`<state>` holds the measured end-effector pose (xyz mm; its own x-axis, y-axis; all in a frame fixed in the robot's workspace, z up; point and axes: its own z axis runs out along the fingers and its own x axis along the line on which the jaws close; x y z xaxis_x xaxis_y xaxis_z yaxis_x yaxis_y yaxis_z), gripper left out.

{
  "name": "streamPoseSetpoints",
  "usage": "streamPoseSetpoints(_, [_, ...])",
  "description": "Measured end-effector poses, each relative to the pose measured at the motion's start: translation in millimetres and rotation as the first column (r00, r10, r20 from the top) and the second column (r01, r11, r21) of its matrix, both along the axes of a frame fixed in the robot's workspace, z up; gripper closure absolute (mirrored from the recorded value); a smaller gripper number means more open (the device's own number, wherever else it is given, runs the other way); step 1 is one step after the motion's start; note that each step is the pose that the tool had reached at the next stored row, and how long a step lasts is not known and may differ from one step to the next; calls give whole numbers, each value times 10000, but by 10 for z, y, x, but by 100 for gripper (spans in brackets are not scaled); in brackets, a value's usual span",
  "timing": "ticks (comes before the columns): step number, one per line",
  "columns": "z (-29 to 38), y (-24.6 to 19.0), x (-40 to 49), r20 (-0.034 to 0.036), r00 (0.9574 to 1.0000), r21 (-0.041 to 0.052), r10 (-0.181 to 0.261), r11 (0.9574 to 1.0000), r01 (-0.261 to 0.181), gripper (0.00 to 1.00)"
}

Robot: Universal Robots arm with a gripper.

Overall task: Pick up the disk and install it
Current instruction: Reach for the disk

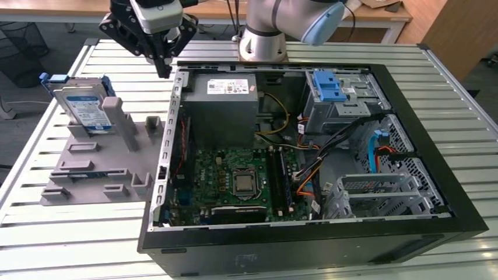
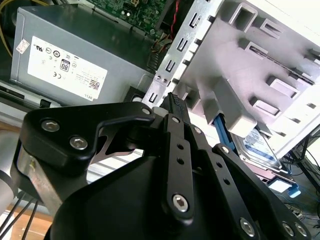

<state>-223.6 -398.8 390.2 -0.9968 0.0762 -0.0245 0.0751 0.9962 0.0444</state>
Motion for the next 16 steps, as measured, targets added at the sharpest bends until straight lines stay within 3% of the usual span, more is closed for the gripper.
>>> streamPoseSetpoints(16, [-2, 0, -83, 0, 10000, 0, 0, 10000, 0, 89])
